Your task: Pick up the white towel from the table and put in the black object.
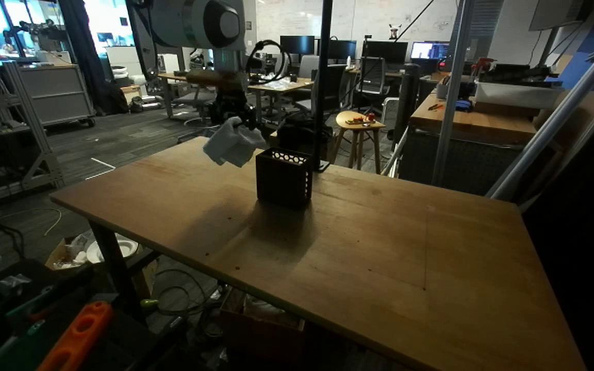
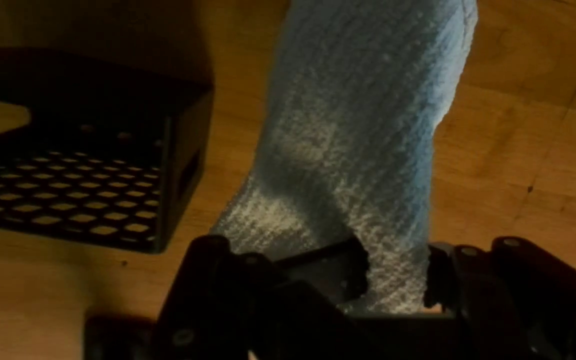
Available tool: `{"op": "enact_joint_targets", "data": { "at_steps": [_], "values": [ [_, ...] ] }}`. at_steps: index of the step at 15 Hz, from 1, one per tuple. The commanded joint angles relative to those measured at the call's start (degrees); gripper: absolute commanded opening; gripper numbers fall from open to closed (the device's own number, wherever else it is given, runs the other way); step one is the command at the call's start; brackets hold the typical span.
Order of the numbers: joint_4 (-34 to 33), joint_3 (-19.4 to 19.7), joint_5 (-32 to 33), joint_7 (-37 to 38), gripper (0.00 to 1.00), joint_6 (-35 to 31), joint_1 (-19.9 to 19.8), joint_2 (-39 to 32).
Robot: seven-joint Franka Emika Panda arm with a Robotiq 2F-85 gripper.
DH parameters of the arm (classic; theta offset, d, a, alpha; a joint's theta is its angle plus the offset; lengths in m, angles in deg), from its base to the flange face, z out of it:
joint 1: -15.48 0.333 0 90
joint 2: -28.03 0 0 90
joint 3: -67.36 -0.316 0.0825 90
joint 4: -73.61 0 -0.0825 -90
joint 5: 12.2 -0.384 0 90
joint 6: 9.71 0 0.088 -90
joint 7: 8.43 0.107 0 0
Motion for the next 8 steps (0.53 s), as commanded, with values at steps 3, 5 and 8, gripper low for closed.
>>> {"op": "enact_joint_targets", "data": {
  "at_steps": [3, 5, 8],
  "values": [
    [-0.3, 4.5, 3.1, 4.6, 0.0, 3.6, -0.9, 3.9],
    [-0.6, 5.4, 3.8, 4.8, 0.0, 4.5, -1.6, 4.0],
    [-0.7, 6.1, 3.8, 4.7, 0.0, 5.0, -2.6, 3.7]
  ]
}}
